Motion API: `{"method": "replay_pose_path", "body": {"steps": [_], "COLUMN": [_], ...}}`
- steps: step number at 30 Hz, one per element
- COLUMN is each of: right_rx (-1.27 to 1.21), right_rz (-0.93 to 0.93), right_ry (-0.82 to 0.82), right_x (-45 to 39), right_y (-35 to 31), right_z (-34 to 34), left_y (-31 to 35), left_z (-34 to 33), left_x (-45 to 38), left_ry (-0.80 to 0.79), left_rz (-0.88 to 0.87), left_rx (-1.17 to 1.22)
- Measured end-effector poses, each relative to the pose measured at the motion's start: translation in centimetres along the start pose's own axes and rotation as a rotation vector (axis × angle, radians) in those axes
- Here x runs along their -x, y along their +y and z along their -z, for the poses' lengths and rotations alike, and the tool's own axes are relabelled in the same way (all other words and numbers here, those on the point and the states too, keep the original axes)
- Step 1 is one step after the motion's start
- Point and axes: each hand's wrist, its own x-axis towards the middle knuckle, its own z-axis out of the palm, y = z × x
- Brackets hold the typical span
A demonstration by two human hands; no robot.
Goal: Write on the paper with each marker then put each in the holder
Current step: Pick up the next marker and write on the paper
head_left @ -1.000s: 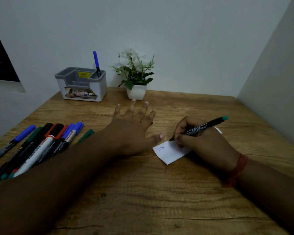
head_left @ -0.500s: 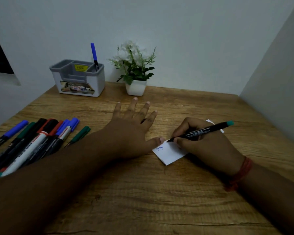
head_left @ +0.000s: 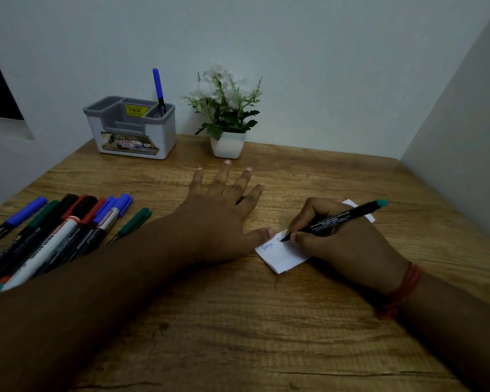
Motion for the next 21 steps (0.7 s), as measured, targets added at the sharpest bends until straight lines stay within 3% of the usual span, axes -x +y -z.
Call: {"method": "replay_pose_path", "body": {"steps": [21], "right_rx": [-0.023], "right_rz": [-0.009], "right_ry": [0.039], "right_x": [-0.09], "right_y": [0.22], "right_z": [0.12], "left_y": [-0.09], "left_z": [0.01], "left_x": [-0.23], "left_ry": [0.009], "left_rz": [-0.004], "left_rx": [-0.028]}}
